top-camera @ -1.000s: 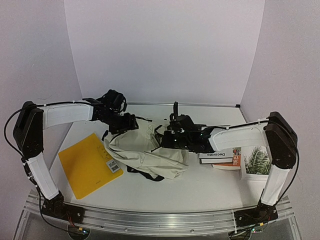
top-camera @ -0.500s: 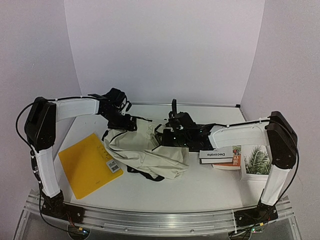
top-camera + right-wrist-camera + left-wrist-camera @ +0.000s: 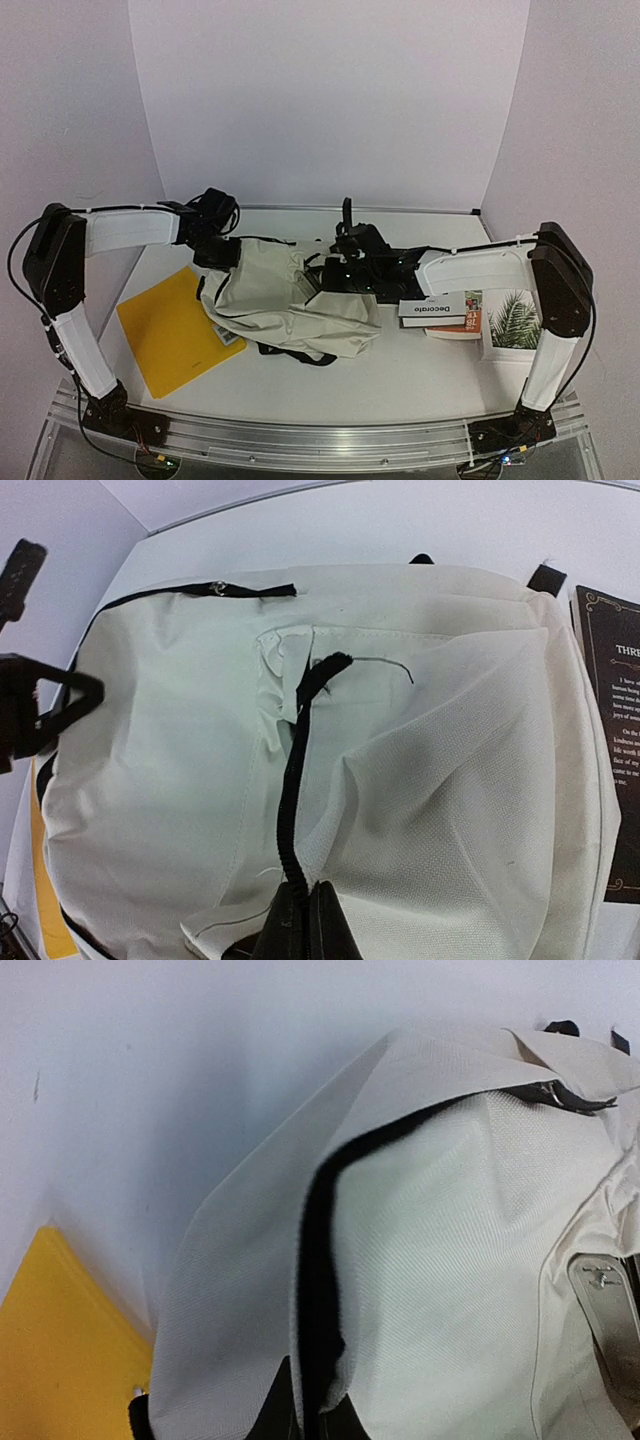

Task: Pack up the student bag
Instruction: Adjust the student bag at the center of the board, then adjust the stationery in the student bag.

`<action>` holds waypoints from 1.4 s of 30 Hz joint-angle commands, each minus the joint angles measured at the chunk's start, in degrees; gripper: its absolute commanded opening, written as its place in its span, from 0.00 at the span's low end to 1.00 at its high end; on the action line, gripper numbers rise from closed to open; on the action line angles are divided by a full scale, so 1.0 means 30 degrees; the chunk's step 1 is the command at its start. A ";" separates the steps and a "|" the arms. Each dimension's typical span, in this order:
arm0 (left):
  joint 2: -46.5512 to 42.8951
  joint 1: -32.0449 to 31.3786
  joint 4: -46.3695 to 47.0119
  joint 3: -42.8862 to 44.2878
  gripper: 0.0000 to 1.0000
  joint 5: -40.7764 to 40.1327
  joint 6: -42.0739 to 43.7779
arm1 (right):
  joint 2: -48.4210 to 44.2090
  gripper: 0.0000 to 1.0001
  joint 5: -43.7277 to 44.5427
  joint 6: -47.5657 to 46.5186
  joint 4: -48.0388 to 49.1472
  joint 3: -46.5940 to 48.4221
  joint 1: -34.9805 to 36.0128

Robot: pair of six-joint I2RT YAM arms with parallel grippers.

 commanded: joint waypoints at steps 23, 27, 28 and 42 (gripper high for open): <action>-1.0676 0.0132 -0.2546 -0.1787 0.89 0.4267 -0.3456 | -0.2684 0.59 -0.3189 -0.8647 -0.0634 0.1457 -0.0363; -0.8240 0.0127 -0.0959 -0.0668 0.93 0.6091 -0.2916 | -0.2023 0.56 -0.4405 -0.8850 -0.1957 0.2723 0.0239; -0.7418 0.0133 -0.0824 -0.0280 0.94 0.6315 -0.2796 | -0.1562 0.52 -0.4727 -0.8987 -0.2323 0.3184 0.0457; -0.5450 0.0163 -0.2330 0.0468 0.98 0.3202 -0.2081 | 0.4675 0.27 -0.2971 -0.9210 -0.7129 0.9506 0.1802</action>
